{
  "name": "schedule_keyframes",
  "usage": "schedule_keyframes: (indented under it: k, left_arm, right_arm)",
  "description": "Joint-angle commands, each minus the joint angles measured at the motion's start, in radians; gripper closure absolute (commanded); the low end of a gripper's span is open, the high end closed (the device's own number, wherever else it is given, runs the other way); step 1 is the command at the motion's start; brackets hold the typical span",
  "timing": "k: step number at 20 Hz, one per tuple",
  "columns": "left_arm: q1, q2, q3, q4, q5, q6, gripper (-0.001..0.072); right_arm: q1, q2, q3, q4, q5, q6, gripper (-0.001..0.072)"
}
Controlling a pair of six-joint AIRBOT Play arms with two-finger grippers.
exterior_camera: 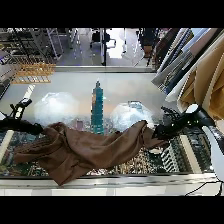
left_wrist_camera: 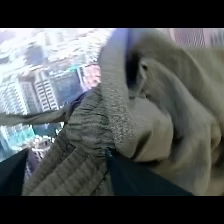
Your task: Fold the clothes and pants, and hang the long-sleeved shirts on hangers.
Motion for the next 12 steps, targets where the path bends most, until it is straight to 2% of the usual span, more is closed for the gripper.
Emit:
schedule_keyframes:
  k: [1,3,4,6,7,11,12]
  left_arm:
    - [0.011,-0.006,0.001,-0.072,-0.042,0.292,0.0117]
    - [0.022,-0.008,0.001,-0.134,-0.094,0.291,0.0105]
    - [0.033,-0.011,0.001,-0.166,-0.124,0.256,0.0105]
    - [0.082,-0.029,0.001,-0.235,-0.175,0.112,0.0105]
    - [0.124,-0.052,0.001,-0.295,-0.204,0.067,0.0105]
    - [0.299,-0.194,0.001,-0.536,-0.274,-0.028,0.0104]
    - [0.325,-0.237,0.001,-0.577,-0.293,-0.029,0.0104]
  right_arm:
    - [-0.024,-0.001,-0.019,0.062,0.061,-0.033,0.0187]
    - [-0.024,-0.001,-0.019,0.067,0.061,-0.033,0.0189]
    - [-0.024,-0.001,-0.019,0.067,0.061,-0.032,0.019]
    - [-0.024,-0.001,-0.019,0.066,0.055,-0.033,0.0192]
    - [-0.024,-0.001,-0.019,0.064,0.047,-0.033,0.0192]
    - [-0.024,-0.001,-0.019,0.059,0.006,-0.034,0.0192]
    - [-0.024,-0.001,-0.019,0.06,-0.002,-0.034,0.0192]
